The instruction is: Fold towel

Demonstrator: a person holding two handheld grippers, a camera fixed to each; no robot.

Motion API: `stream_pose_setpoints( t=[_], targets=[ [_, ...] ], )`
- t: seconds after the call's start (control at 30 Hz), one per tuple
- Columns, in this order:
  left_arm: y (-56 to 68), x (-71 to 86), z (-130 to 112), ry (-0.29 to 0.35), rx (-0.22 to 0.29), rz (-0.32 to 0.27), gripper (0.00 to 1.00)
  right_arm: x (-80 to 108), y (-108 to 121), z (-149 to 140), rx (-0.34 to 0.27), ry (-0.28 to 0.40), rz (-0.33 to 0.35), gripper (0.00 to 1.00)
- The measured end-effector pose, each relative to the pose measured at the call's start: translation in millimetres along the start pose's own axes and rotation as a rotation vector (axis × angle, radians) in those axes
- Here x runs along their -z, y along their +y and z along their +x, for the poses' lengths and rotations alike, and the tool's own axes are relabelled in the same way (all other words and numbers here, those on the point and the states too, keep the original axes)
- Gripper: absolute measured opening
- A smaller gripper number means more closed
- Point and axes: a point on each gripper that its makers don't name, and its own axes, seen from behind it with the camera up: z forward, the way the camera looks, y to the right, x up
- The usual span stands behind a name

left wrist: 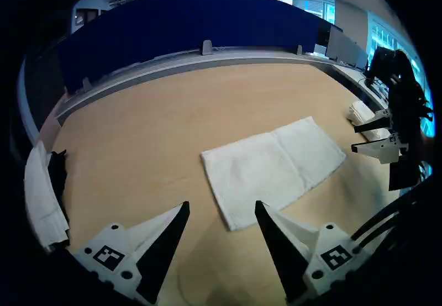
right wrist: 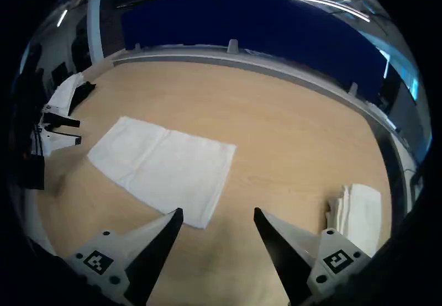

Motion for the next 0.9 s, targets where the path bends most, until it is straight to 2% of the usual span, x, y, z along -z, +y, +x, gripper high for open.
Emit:
stream_pose_setpoints(
  t=[0.17, 0.5, 0.7, 0.9],
  targets=[
    [5.7, 4.5, -9, -0.005, -0.003, -0.008, 0.87, 5.6, -1, -9, 0.0, -0.005, -0.001, 0.99],
    [5.3, 10.7, -8, 0.005, 0.002, 0.005, 0.87, 10.1, -7, -8, 0.023, -0.002, 0.025, 0.99],
    [-1.3, 25.7, -21, 0.004, 0.024, 0.044, 0.87, 6.5, -15, -15, 0.076, -0.025, 0.068, 0.99],
    [-9.0, 46.9, -38, 0.003, 0.078, 0.091, 0.87, -0.3, -23, -22, 0.139, -0.054, 0.113, 0.99]
  ],
)
